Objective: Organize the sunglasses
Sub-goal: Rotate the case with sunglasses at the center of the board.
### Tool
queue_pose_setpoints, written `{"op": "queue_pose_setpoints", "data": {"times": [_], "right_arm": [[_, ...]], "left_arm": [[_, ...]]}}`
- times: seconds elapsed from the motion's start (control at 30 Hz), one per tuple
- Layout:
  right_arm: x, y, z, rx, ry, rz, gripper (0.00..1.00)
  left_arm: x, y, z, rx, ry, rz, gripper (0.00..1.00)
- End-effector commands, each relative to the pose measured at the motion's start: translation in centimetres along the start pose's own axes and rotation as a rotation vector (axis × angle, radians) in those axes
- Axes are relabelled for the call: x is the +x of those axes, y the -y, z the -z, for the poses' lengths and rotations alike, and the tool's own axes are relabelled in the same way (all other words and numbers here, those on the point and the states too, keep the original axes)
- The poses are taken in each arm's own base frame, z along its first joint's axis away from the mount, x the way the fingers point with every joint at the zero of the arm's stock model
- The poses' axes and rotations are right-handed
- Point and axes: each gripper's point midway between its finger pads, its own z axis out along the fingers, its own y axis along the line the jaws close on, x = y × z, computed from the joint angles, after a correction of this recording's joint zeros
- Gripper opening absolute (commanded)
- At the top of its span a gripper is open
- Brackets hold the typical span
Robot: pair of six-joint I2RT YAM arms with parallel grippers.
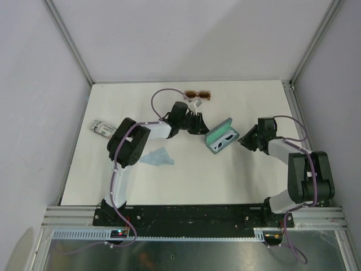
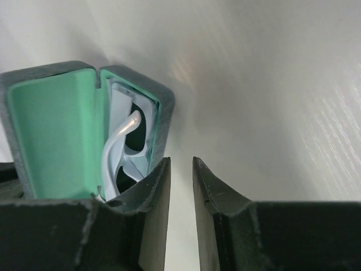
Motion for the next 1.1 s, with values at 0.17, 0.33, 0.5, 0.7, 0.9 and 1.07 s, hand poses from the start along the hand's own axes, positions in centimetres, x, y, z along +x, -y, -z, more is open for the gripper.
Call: {"op": "queue_pose_setpoints", "data": {"times": [0.17,0.33,0.5,0.7,0.9,1.07], "right_arm": [[1.8,-2.0,-2.1,-0.113,-0.061,0.084,0.25],[2.6,-2.3,-2.5,-0.133,-0.088,0.106,0.24],[3.0,-2.5,-2.5,-0.145,-0.098,0.119,0.24],[3.2,-2.7,-2.5,-0.151,-0.102,0.127,0.22],[2.8,-2.7,-1.9,-0.156,-0.077,0.134,0.21],[2.7,-3.1,-1.4,-0.176,-0.062,0.140,0.21]], "left_arm": [[-1.8,6.2,3.4,0.096,0.059,-0.091,0.32],[-2.6,7.0,4.1,0.098,0.083,-0.105,0.33],[-3.5,7.2,3.4,0.110,0.090,-0.091,0.36],[-4.2,6.6,2.8,0.117,0.087,-0.024,0.43],[-4.5,6.5,2.7,0.123,0.086,-0.013,0.42],[-4.2,6.4,2.3,0.131,0.074,-0.003,0.41]]}}
